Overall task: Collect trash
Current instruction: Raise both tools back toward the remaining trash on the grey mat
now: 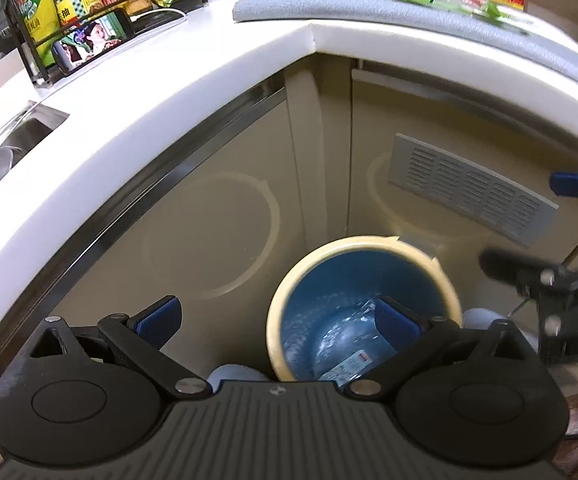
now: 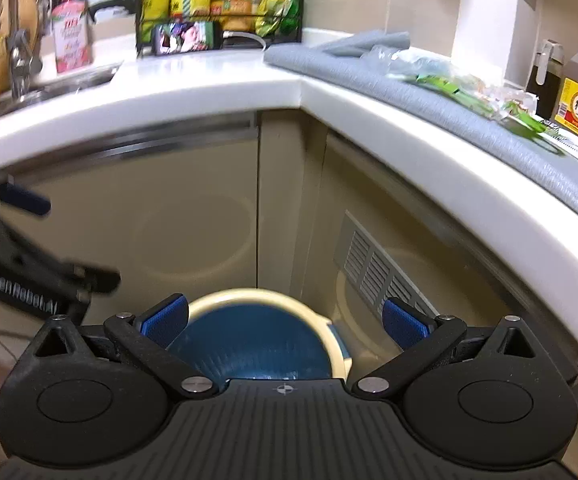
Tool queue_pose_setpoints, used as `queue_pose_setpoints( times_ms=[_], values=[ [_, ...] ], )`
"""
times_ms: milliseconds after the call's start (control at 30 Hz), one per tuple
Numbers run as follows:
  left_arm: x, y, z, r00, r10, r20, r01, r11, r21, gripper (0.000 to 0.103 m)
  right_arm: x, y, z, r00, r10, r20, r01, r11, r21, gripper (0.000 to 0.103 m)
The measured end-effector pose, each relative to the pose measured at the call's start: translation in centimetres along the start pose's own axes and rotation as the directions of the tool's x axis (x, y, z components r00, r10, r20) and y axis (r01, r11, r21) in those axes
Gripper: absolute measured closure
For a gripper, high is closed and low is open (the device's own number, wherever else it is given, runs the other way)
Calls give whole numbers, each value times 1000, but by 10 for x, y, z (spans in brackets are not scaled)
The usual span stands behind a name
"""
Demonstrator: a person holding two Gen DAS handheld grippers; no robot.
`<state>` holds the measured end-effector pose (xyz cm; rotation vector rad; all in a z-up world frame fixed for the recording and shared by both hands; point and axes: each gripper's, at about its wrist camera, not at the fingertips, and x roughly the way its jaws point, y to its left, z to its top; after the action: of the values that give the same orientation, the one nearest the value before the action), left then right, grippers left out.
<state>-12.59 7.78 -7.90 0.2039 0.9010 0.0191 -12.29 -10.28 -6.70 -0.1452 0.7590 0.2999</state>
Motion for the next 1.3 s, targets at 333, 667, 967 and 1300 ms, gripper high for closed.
queue_pose_setpoints(
  times_ms=[333,667,967,1300],
  values=[
    [5,-10,-2,998,-29,-63,30,999,14,0,-9,-40,37,993,-16,117,8,998,69,0],
    [6,-25,-2,986,-149,-75,154,986,66,0,-7,-102,90,938,-150,313,132,988,77,0],
    [3,-27,3,983,-168,-71,172,984,54,0,36,-197,147,827,-367,427,306,929,206,0],
    [4,-35,12,957,-266,-113,273,961,48,0,72,-269,150,901,-312,303,149,876,458,0]
  ],
)
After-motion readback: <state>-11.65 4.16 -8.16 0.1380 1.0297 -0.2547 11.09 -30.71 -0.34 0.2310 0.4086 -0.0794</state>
